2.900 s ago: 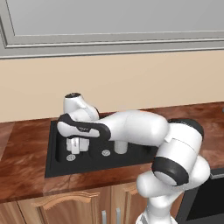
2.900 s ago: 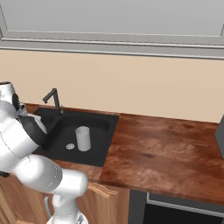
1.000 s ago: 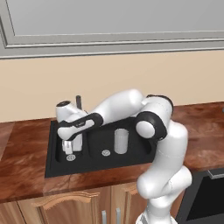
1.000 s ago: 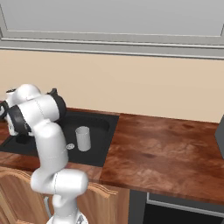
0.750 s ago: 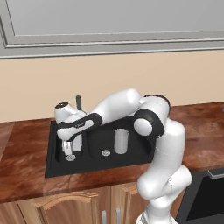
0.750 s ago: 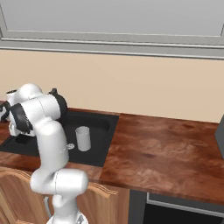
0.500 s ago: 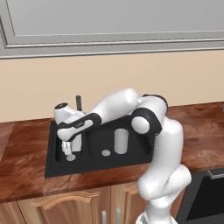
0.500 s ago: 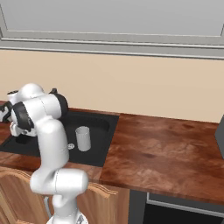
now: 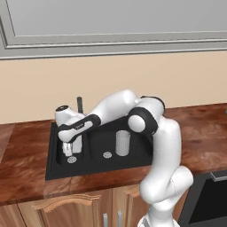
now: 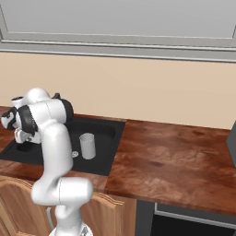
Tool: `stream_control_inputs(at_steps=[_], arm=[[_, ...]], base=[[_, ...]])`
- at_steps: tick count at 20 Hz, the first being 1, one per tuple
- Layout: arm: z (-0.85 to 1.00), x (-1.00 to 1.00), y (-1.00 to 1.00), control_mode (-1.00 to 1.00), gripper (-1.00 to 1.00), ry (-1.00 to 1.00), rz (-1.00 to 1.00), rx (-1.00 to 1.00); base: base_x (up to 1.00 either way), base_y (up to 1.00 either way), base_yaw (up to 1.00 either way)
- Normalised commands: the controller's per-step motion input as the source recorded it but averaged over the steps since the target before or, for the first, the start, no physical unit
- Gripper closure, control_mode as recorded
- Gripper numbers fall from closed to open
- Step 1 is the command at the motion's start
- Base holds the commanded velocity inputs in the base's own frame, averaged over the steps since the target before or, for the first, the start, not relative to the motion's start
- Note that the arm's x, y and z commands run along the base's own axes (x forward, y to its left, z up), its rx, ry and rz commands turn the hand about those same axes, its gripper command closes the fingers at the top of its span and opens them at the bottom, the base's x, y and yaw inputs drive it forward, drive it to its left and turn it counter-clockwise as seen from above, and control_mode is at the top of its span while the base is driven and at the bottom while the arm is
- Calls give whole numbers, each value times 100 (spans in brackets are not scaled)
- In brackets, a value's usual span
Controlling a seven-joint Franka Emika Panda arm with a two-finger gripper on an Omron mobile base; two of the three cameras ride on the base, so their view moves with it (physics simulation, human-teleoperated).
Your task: Place the tupperware in the left basin and the glass cup in the right basin of the sink.
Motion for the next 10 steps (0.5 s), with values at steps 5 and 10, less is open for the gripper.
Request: stream_control_inputs(at_steps=[5,10], arm=[[-18,26,9,-100,100,0,0,0],[-16,22,13,-100,100,0,0,0]], base=[[0,0,0],[0,0,0]])
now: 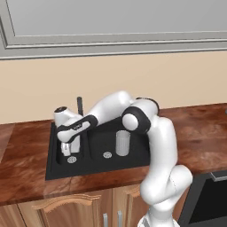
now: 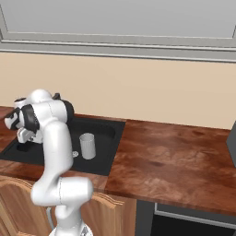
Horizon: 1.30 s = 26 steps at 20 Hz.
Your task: Place the tupperware in the left basin and the glass cup in the right basin of the sink.
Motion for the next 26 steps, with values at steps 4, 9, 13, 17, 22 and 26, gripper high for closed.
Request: stream_control_inputs(at_steps=[4,9,13,17,22,26], arm=[[-17,20,13,-100,100,0,0,0],[-20,20,12,-100,100,0,0,-1],[-20,18,8,-100,100,0,0,-2],[-20,17,8,-100,100,0,0,-2],[-17,17,6,-100,100,0,0,0],[-15,23,7,-100,100,0,0,-1]], base=[[0,0,0],[0,0,0],[0,0,0],[0,0,0],[0,0,0],[0,0,0]])
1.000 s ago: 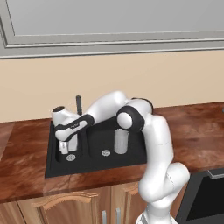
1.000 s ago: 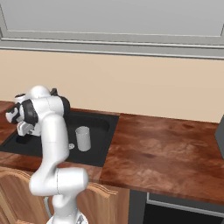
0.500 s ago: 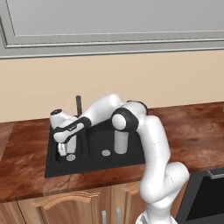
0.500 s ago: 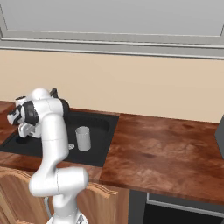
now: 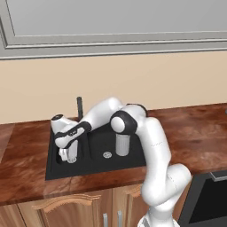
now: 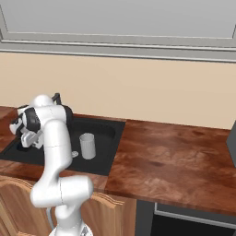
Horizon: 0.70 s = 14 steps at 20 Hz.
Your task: Place the tupperware in the left basin and the glass cup in the right basin of the sink.
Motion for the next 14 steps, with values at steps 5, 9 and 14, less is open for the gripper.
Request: stream_control_inputs(at_steps=[5,9,14], arm=[[-14,22,2,-100,100,0,0,-3],[-14,20,0,-100,100,0,0,-5],[-15,14,0,-100,100,0,0,-7]], base=[[0,0,0],[0,0,0],[0,0,0]])
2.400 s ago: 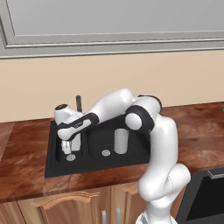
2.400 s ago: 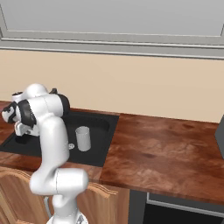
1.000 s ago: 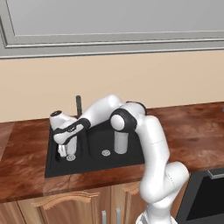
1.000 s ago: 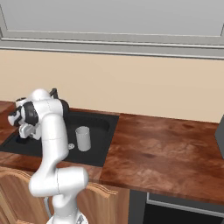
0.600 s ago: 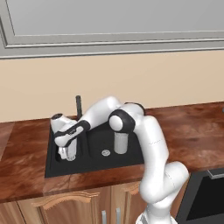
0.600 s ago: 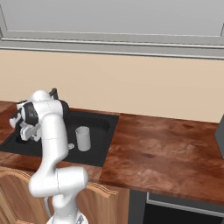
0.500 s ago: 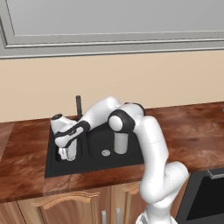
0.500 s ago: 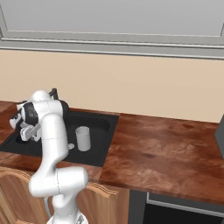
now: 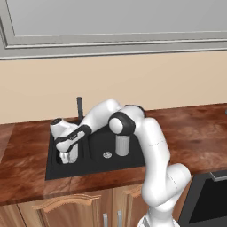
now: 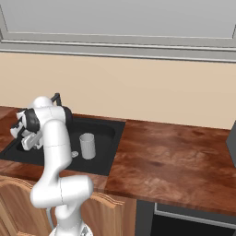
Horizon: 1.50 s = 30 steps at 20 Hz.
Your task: Place the tupperware in the left basin and the glass cup in the right basin of the sink.
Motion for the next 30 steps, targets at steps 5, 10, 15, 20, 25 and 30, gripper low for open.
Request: stream_control_inputs(at_steps=[5,10,15,20,25,30], arm=[[-15,16,0,-100,100,0,0,-8],[-11,16,0,-100,100,0,0,-4],[-2,11,0,-100,100,1,0,0],[0,8,0,-100,-100,7,0,0],[1,5,-2,-100,-100,10,0,0],[13,0,-4,-100,-100,6,0,0]], base=[[0,0,0],[0,0,0],[0,0,0],[0,0,0],[0,0,0],[0,0,0]])
